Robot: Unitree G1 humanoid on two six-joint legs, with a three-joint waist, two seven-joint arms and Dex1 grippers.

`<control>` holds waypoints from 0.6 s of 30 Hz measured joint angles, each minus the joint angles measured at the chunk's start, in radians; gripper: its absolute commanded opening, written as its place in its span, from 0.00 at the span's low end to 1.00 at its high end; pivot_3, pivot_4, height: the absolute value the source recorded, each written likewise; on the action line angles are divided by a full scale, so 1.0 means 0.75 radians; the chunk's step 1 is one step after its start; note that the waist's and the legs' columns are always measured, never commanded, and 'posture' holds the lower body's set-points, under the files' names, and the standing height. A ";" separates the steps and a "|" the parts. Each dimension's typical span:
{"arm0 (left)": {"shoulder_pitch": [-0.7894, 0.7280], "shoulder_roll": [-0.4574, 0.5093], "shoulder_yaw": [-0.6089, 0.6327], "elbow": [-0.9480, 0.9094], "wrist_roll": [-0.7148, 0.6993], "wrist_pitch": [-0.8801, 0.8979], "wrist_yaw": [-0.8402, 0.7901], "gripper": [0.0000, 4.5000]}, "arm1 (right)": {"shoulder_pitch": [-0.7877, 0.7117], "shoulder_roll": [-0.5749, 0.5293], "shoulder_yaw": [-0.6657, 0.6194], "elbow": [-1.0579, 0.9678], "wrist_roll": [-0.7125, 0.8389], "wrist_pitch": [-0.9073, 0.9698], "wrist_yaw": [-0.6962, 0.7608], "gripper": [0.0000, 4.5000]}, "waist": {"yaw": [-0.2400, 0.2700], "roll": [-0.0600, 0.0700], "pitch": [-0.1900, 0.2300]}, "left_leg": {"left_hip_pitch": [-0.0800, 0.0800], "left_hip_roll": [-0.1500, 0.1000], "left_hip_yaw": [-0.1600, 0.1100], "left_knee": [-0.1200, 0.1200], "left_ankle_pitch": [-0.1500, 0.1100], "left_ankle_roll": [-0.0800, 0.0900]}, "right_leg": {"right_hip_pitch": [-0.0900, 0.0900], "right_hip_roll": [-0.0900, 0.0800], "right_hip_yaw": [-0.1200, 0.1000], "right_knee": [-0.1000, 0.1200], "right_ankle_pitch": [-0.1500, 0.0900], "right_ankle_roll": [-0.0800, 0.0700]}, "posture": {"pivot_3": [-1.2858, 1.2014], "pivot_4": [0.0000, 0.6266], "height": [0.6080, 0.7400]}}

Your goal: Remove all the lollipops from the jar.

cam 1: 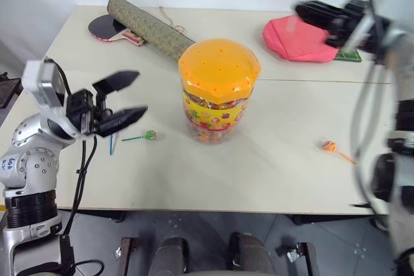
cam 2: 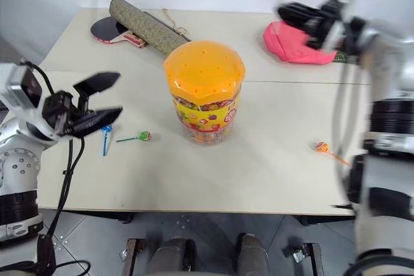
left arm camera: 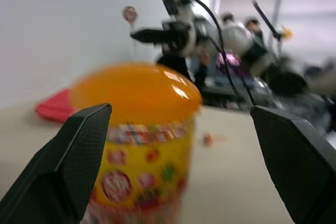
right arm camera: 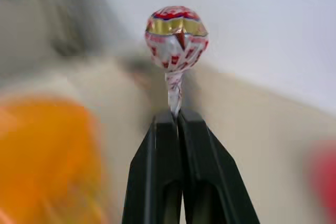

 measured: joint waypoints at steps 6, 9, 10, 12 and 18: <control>0.077 -0.003 -0.159 0.012 0.135 -0.122 -0.185 1.00 | 0.404 -0.289 0.211 0.011 -0.281 0.004 0.065 0.01 | -0.002 0.000 0.000 | 0.001 0.001 0.007 0.000 0.000 0.000 | -0.001 0.001 0.003 -0.004 0.000 0.000 | 0.52 0.24 1.00; 0.072 -0.006 -0.172 0.022 0.171 -0.169 -0.210 1.00 | 0.584 -0.307 0.242 0.005 -0.336 -0.059 0.103 0.01 | -0.008 0.003 0.000 | 0.002 0.002 0.012 0.001 0.000 0.000 | -0.002 0.001 0.007 -0.003 0.000 0.000 | 0.52 0.24 1.00; 0.067 -0.006 -0.177 0.029 0.183 -0.186 -0.220 1.00 | 0.634 -0.310 0.240 0.000 -0.345 -0.086 0.106 0.01 | -0.008 0.003 0.000 | 0.002 0.002 0.012 0.002 0.000 0.000 | -0.002 0.001 0.008 -0.003 0.000 0.000 | 0.52 0.24 1.00; 0.062 -0.006 -0.186 0.075 0.221 -0.223 -0.221 1.00 | 0.753 -0.312 0.238 0.016 -0.376 -0.206 0.097 0.01 | -0.002 0.003 0.000 | 0.003 0.002 0.012 0.002 0.000 0.000 | -0.002 0.001 0.008 0.000 0.000 0.000 | 0.52 0.24 1.00; 0.092 0.001 -0.183 0.125 0.272 -0.270 -0.218 1.00 | 0.795 -0.284 0.142 0.104 -0.365 -0.306 0.092 0.29 | -0.002 0.004 0.001 | 0.004 0.003 0.013 0.003 0.000 0.000 | -0.002 0.001 0.009 0.000 0.000 0.000 | 0.52 0.24 1.00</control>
